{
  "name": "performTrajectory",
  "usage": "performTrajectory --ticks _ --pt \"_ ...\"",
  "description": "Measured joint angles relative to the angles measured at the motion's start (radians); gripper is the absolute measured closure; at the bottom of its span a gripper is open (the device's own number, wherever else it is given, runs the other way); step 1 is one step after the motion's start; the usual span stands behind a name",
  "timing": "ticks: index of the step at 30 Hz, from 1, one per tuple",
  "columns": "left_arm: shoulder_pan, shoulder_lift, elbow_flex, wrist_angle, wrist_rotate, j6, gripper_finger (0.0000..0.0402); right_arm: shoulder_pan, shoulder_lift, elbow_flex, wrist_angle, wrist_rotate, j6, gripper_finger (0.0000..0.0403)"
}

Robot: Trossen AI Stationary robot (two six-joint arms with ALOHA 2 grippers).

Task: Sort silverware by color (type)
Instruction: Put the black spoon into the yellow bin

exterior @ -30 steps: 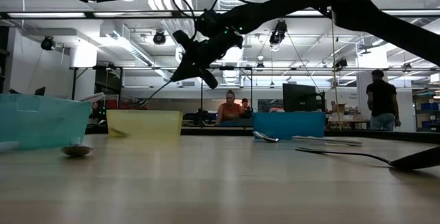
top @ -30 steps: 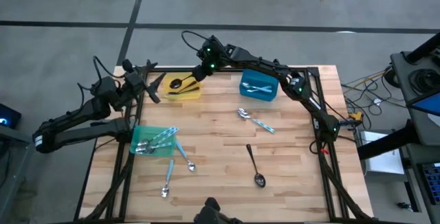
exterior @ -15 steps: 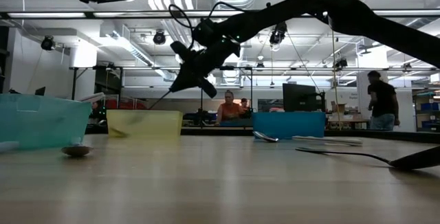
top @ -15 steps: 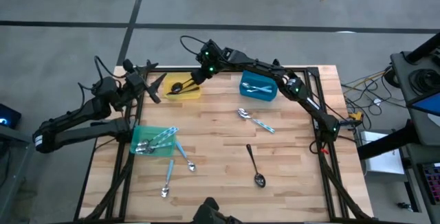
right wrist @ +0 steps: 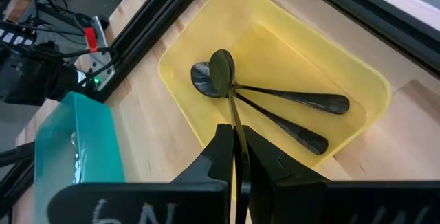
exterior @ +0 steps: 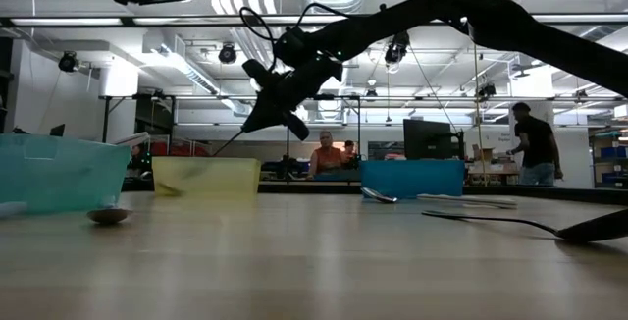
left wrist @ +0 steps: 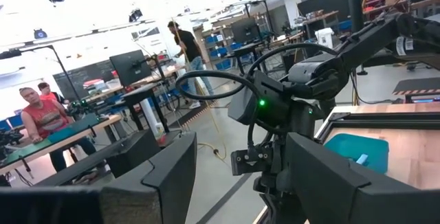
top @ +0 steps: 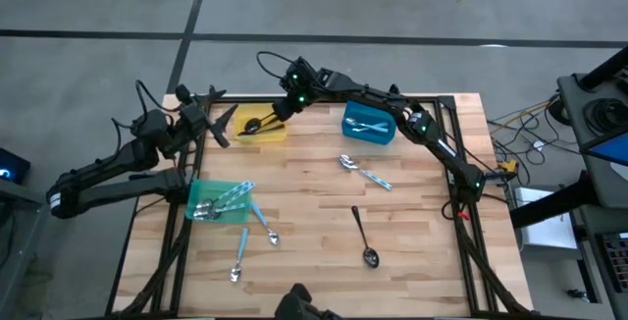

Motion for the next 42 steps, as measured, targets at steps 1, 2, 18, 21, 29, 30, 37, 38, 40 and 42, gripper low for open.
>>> performTrajectory --ticks 1,2,18,21,29,30,37,38,40,42 --pt "0.0 0.0 0.0 0.0 0.0 0.0 0.0198 0.001 0.0 0.0 0.0 0.0 0.001 0.0394" --pt "0.0 0.0 0.0 0.0 0.0 0.0 0.0198 0.002 0.0 0.0 0.0 0.0 0.001 0.0394" --pt "0.0 0.0 0.0 0.001 0.0 0.0 0.0198 0.025 0.0 0.0 0.0 0.03 0.031 0.0394" --pt "0.0 0.0 0.0 0.001 0.0 0.0 0.0198 0.026 0.0 0.0 0.0 0.043 0.028 0.0394" --pt "0.0 0.0 0.0 0.001 0.0 0.0 0.0198 0.031 0.0 0.0 0.0 0.045 0.026 0.0394" --pt "0.0 0.0 0.0 0.001 0.0 0.0 0.0198 0.033 0.0 0.0 0.0 0.045 0.025 0.0394" --pt "0.0 0.0 0.0 0.001 0.0 0.0 0.0198 0.042 0.0 -0.001 0.0 0.064 0.014 0.0394" --pt "0.0 0.0 0.0 0.001 0.0 0.0 0.0198 0.042 0.0 -0.001 0.0 0.065 0.014 0.0394" --pt "0.0 0.0 0.0 0.001 0.0 0.0 0.0198 0.042 0.0 -0.001 0.0 0.065 0.015 0.0394" --pt "0.0 0.0 0.0 0.001 0.0 0.0 0.0198 0.042 0.0 -0.002 0.0 0.065 0.015 0.0394"
